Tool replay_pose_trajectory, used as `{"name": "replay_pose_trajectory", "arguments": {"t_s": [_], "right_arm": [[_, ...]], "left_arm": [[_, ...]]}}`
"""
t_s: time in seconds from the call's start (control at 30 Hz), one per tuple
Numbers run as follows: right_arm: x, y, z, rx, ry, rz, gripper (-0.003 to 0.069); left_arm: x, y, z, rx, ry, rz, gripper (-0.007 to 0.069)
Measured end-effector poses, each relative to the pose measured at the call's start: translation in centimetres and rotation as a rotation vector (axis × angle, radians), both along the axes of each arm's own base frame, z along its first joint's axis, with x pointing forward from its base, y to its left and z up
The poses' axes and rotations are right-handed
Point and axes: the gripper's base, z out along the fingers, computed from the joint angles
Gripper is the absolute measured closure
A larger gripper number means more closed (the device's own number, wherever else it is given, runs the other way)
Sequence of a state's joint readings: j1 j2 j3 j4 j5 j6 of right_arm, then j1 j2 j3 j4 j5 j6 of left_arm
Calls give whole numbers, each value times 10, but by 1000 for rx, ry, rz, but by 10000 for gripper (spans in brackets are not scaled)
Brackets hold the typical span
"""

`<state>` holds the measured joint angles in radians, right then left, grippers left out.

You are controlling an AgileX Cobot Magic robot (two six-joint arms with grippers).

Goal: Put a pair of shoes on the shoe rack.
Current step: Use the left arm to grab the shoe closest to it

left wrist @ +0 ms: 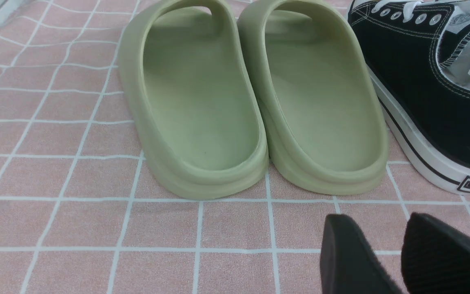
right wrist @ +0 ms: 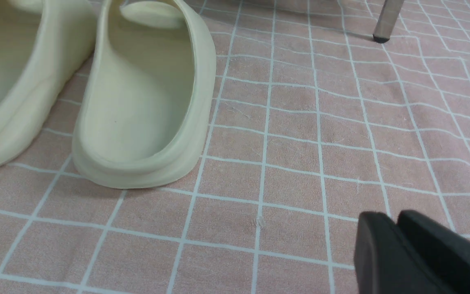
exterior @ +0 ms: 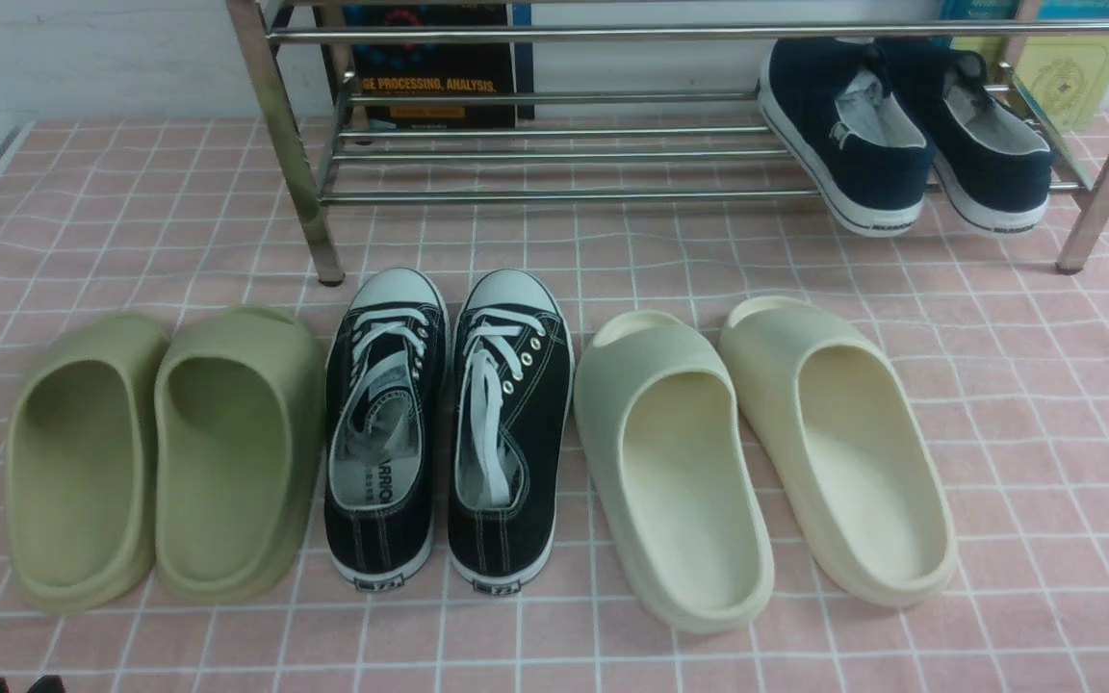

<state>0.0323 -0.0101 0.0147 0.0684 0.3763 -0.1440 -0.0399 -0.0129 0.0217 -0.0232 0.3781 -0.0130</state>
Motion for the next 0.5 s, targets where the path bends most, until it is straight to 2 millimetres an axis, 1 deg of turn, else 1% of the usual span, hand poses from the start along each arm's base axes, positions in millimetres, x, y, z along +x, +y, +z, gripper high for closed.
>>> {"name": "replay_pose_trajectory", "arguments": {"t_s": [0.5], "right_arm": [[0, 0, 0, 0, 0, 0, 561]], "left_arm": [[0, 0, 0, 0, 0, 0, 385]]}}
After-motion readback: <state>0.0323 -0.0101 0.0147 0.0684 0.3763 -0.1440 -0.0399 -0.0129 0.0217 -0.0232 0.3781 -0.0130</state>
